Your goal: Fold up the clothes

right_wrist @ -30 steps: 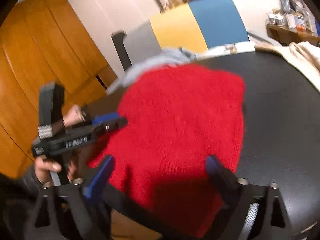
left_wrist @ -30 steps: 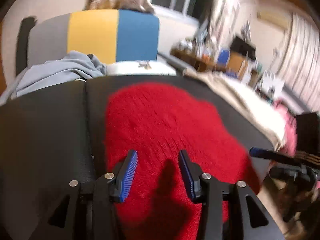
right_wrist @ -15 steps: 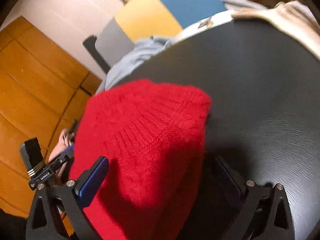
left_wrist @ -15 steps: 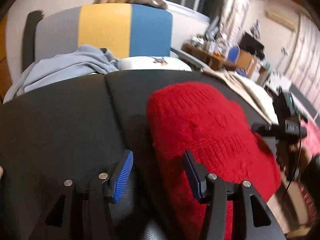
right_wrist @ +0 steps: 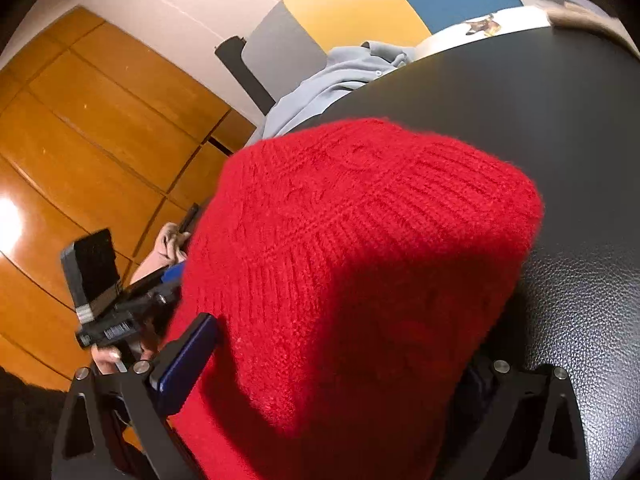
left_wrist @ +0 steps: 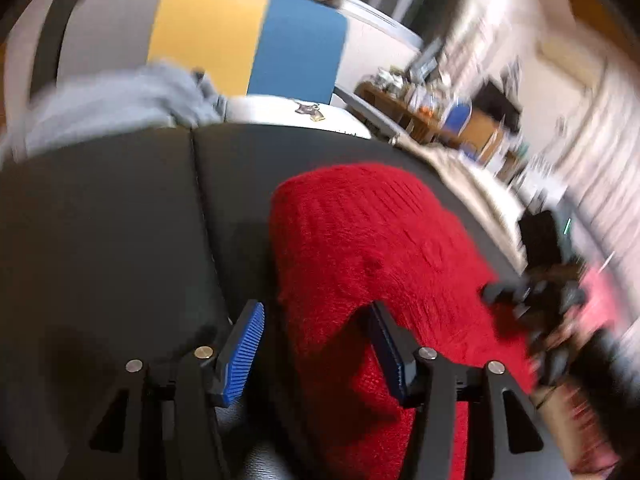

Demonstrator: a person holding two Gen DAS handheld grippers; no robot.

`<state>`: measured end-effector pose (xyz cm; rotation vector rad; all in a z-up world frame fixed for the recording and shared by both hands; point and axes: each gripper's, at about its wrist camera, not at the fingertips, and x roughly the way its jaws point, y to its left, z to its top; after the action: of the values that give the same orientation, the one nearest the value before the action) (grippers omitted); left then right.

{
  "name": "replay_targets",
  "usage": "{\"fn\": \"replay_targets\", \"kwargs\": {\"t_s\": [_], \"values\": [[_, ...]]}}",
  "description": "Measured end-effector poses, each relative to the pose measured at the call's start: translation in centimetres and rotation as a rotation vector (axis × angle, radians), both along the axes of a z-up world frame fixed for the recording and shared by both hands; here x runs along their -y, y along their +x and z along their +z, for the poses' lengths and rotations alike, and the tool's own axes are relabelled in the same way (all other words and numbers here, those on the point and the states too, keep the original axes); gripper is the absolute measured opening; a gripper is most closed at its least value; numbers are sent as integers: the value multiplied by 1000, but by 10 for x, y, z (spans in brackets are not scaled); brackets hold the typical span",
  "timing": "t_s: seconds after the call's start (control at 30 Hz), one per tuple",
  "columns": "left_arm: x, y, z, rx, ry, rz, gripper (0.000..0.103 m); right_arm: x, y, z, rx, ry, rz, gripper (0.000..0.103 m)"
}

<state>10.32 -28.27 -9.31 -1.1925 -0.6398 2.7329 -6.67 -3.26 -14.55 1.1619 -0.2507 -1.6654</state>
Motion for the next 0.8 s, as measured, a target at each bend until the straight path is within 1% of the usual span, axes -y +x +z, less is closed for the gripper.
{"fn": "replay_targets", "kwargs": {"t_s": [0.07,0.1,0.17,0.23,0.3,0.33,0.4,0.5,0.53,0.57,0.6,0.63,0.67,0.7,0.8], "values": [[19,-2,-12,-3,125,13,67,2,1,1,-10,10,4,103],[23,-3,-16,-6,162,9,68,5,3,2,-26,20,10,103],[26,-7,-22,-25,215,-24,70,6,4,1,-49,24,16,103],[25,-15,-28,-32,272,-64,70,4,2,0,-51,14,17,103],[22,-24,-35,-31,329,-103,76,1,0,-1,-42,1,5,103],[21,-29,-38,-33,342,-109,82,0,-1,-1,-35,-6,-2,103],[20,-38,-45,-30,408,-122,84,-1,-1,-1,-45,-8,2,103],[14,-41,-48,-36,436,-117,85,-2,2,-1,-74,-9,12,103],[12,-42,-50,-34,455,-122,83,-2,3,-1,-84,-10,13,103],[9,-42,-53,-19,469,-130,75,-1,5,0,-100,3,11,102],[6,-42,-55,-6,483,-137,69,1,7,1,-124,34,4,96],[6,-37,-54,-16,480,-119,59,3,10,3,-147,62,-5,92],[6,-31,-53,-27,478,-101,49,3,12,4,-158,74,-14,86],[8,-26,-50,-37,478,-84,47,1,14,4,-145,66,-25,77],[13,0,-35,-83,456,-35,43,3,20,4,-86,26,-32,69]]}}
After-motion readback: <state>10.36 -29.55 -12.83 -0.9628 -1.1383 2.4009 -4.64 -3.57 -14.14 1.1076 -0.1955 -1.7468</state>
